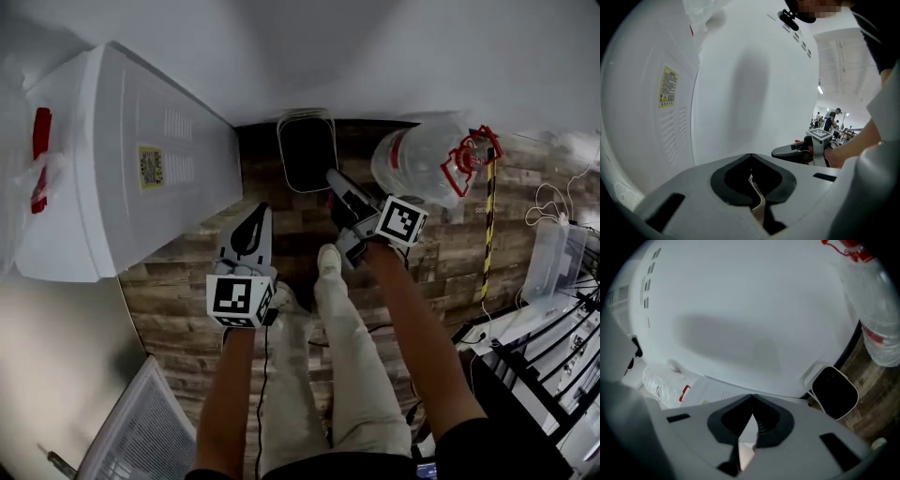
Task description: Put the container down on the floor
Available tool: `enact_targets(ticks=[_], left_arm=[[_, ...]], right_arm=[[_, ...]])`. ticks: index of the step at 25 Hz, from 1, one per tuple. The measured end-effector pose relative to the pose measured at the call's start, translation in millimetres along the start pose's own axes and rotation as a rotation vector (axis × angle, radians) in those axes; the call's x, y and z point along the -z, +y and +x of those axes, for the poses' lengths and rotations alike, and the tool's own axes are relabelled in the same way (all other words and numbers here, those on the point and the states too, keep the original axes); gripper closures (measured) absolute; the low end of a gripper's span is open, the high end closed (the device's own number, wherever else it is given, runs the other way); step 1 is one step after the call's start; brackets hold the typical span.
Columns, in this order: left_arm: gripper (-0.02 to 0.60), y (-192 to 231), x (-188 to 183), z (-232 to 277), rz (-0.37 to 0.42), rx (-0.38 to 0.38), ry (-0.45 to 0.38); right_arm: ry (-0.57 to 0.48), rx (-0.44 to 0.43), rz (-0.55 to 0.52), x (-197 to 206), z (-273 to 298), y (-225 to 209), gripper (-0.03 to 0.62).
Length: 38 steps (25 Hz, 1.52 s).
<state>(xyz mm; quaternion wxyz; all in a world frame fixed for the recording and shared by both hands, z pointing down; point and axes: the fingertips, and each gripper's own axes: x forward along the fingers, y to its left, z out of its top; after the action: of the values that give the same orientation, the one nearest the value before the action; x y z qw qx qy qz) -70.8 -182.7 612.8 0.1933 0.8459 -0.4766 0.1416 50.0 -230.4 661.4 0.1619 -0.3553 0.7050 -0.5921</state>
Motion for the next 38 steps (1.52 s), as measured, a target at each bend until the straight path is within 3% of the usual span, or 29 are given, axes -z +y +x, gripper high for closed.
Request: enact_targets(ticks=[8, 16, 30, 38], left_arm=[[0.563, -16.9, -25.3, -46.9, -0.031, -0.009, -0.022], [0.563, -36.6, -75.4, -81.8, -0.030, 0.020, -0.077], [0.563, -83.9, -169.0, -180.6, 0.055, 0.113, -0.103], [0.563, -107.1, -220.8, -215.3, 0.078, 0.217, -0.154]], right_arm=[[0.002, -0.006, -0.061, 14.2, -37.4, 70.9, 0.565], [0.025, -0.019, -0.152, 26.6, -73.6, 142.8, 0.565], [0.014, -0.045, -0.247, 50.7, -142.5, 277.8, 0.565], [0.059, -0.075, -0.435, 53.1, -145.7, 347.5, 0.565]])
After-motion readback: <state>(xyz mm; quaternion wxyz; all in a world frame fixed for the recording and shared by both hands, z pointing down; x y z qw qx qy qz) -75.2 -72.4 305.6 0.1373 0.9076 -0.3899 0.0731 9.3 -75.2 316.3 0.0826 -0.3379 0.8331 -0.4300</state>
